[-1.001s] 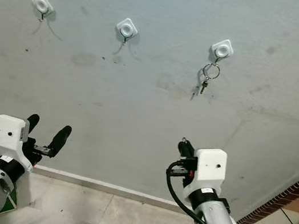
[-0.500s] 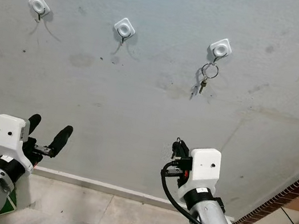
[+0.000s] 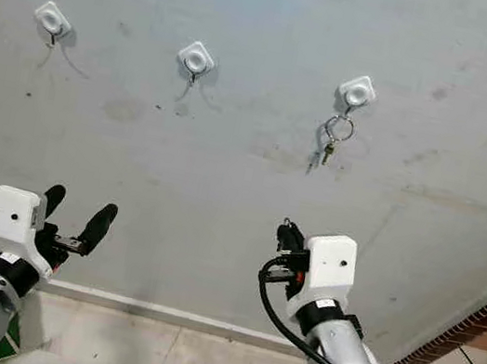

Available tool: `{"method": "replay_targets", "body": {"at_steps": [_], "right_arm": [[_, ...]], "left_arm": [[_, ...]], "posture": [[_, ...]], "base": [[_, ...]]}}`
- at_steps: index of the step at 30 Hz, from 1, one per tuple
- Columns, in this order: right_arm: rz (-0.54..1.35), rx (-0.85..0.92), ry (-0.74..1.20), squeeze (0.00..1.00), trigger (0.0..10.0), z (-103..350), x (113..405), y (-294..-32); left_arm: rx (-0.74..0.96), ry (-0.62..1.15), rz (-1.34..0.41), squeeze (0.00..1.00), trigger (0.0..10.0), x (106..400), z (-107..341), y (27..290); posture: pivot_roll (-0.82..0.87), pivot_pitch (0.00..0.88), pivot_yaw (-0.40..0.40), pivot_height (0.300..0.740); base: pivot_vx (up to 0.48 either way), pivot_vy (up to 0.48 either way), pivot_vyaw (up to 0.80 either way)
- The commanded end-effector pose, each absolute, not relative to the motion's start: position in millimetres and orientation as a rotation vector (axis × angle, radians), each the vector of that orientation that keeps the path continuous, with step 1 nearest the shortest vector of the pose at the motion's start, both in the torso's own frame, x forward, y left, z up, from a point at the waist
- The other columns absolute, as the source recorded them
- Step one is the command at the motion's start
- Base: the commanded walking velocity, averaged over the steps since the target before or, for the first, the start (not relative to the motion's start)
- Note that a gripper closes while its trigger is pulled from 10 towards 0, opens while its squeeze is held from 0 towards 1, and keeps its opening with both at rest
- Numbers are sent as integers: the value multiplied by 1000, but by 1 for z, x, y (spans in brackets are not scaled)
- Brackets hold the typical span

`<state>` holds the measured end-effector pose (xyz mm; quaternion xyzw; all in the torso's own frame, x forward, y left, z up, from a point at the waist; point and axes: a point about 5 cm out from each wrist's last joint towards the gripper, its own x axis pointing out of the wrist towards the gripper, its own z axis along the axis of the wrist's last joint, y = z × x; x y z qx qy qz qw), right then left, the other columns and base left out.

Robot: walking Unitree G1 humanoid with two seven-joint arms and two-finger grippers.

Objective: Hang keys on a hook

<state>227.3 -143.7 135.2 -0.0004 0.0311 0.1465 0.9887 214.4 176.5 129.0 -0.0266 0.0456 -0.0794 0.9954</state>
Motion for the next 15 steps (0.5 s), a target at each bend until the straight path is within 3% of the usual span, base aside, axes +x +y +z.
{"method": "replay_targets", "body": {"at_steps": [1, 15], "right_arm": [[300, 2, 55, 0, 10000, 138, 228, -143], [305, 5, 60, 0, 10000, 138, 228, -142]], "left_arm": [[-45, 86, -171, 0, 10000, 214, 133, 176], [-47, 95, -171, 0, 10000, 213, 132, 175]], "posture": [[63, 0, -2, 740], [62, 0, -3, 740]], "base": [[326, 0, 0], [321, 0, 0]]}}
